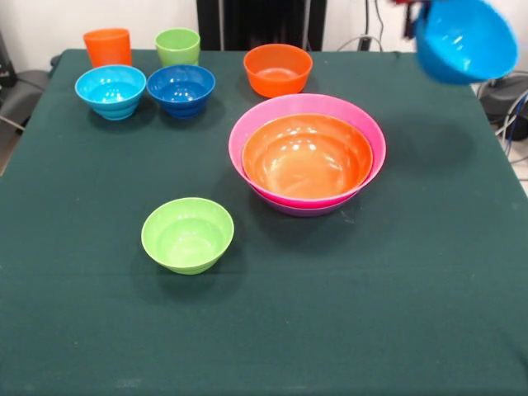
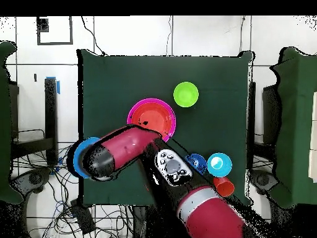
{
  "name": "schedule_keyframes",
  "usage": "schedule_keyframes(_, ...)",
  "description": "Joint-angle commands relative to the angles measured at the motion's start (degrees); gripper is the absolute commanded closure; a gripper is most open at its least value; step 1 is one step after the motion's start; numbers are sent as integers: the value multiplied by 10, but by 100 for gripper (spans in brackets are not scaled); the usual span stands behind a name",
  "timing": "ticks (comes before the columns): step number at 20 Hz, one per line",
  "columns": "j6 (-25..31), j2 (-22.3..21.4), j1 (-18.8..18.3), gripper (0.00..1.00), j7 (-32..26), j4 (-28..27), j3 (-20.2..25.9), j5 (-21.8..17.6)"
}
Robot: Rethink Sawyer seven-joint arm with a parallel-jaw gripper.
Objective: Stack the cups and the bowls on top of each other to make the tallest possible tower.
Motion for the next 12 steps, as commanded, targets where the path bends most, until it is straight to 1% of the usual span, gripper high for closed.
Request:
schedule_keyframes(1,92,-59,45,100,55,-2,-36,53)
schedule_keyframes(5,77,-66,49,100,53,6,-42,79)
schedule_keyframes(8,47,-60,38,100,43,16,-38,97)
schedule_keyframes(10,20,-25,17,100,12,10,-37,88)
schedule_keyframes(11,16,-6,5,100,-5,3,-35,86)
schedule_keyframes(12,22,4,-3,100,-21,-5,-35,80)
